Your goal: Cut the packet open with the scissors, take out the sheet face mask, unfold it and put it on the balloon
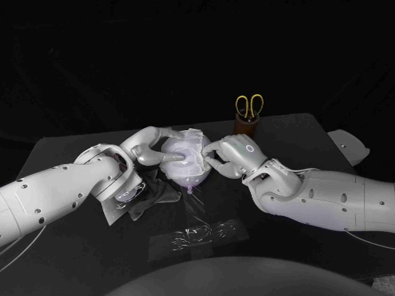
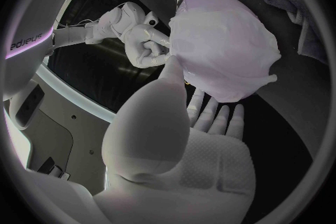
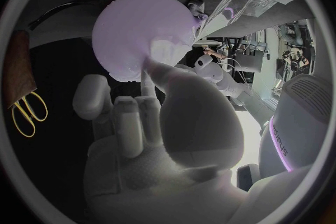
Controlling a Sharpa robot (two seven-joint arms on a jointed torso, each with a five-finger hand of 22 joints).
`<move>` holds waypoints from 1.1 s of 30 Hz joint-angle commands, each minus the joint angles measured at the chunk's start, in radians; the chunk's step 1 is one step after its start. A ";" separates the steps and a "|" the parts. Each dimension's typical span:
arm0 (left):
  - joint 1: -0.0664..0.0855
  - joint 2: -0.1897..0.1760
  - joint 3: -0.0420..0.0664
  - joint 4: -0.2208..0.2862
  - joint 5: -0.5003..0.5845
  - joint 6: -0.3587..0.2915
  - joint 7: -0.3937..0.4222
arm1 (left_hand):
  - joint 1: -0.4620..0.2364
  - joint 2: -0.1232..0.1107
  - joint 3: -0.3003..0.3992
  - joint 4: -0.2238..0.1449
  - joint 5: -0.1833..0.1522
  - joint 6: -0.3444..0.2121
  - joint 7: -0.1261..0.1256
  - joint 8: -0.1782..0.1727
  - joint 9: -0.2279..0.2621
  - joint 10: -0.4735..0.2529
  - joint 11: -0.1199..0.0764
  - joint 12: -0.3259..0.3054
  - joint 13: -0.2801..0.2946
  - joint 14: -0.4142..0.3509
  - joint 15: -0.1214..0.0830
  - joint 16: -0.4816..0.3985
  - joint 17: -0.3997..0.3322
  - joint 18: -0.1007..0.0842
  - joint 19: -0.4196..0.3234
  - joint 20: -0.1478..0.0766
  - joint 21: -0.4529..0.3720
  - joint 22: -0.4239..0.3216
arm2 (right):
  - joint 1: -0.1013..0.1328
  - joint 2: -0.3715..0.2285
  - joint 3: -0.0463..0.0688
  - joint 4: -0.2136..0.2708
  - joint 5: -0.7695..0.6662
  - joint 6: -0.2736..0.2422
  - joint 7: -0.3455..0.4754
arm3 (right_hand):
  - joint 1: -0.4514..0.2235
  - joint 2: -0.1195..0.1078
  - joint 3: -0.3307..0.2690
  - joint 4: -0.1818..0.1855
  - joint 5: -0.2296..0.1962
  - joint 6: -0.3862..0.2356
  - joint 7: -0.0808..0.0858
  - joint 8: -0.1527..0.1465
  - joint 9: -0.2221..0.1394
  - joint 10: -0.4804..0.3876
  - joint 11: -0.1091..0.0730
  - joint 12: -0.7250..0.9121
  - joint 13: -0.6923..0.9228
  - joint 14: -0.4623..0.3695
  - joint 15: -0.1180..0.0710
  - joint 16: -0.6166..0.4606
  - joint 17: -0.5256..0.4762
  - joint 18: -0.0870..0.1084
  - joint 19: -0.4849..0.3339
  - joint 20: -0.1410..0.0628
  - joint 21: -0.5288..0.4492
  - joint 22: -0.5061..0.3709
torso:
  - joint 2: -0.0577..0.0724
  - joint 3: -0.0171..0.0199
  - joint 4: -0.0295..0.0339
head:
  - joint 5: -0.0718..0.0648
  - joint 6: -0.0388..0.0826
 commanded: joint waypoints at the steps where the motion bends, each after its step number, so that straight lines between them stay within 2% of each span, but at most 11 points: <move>1: -0.003 0.003 -0.003 0.003 0.001 0.029 -0.008 | 0.001 0.010 0.004 0.001 -0.005 0.006 0.095 0.003 0.001 0.000 0.003 0.001 0.001 0.005 0.002 0.002 0.001 0.017 0.007 0.000 0.006 0.000 | -0.001 -0.008 -0.001 0.011 -0.025 -0.019 0.002 | -0.003 0.012 0.004 0.005 0.001 0.015 -0.005 0.010 0.016 0.109 -0.011 0.003 0.263 0.103 -0.007 0.004 0.263 0.010 0.004 -0.004 0.001 0.033 | 0.000 -0.0001 -0.0001 | -0.002 0.001; 14: -0.003 0.002 -0.003 0.002 0.001 0.029 -0.008 | 0.001 0.010 0.004 0.001 -0.005 0.006 0.095 0.003 0.001 0.000 0.003 0.001 0.001 0.005 0.002 0.002 0.001 0.017 0.007 0.000 0.006 0.000 | -0.001 -0.045 0.000 0.031 -0.018 -0.029 -0.016 | -0.006 0.013 0.006 0.007 0.001 0.018 -0.008 0.019 0.026 0.109 -0.014 0.003 0.263 0.103 -0.010 0.004 0.263 0.010 0.004 -0.004 0.000 0.034 | 0.000 0.0000 0.0000 | -0.004 0.002; 20: -0.003 0.002 -0.003 0.001 0.001 0.029 -0.008 | 0.001 0.010 0.004 0.001 -0.005 0.006 0.095 0.003 0.001 0.000 0.003 0.001 0.001 0.005 0.002 0.002 0.001 0.017 0.007 0.000 0.006 0.000 | -0.001 -0.056 0.000 0.032 -0.017 -0.016 -0.029 | -0.006 0.013 0.007 0.007 0.001 0.018 -0.008 0.020 0.027 0.109 -0.015 0.003 0.263 0.103 -0.010 0.004 0.263 0.010 0.005 -0.005 0.001 0.035 | 0.000 -0.0009 0.0005 | -0.006 0.002; 33: -0.003 0.002 -0.003 0.001 0.001 0.029 -0.008 | 0.002 0.011 0.003 0.001 -0.005 0.006 0.096 0.003 0.001 -0.001 0.003 0.001 0.001 0.005 0.002 0.002 0.001 0.017 0.007 0.000 0.006 -0.001 | -0.001 -0.069 0.000 0.030 -0.020 0.038 -0.050 | -0.006 0.013 0.007 0.007 0.001 0.018 -0.009 0.021 0.028 0.109 -0.015 0.003 0.263 0.103 -0.011 0.004 0.263 0.010 0.005 -0.005 0.001 0.035 | 0.000 -0.0004 0.0002 | -0.006 0.004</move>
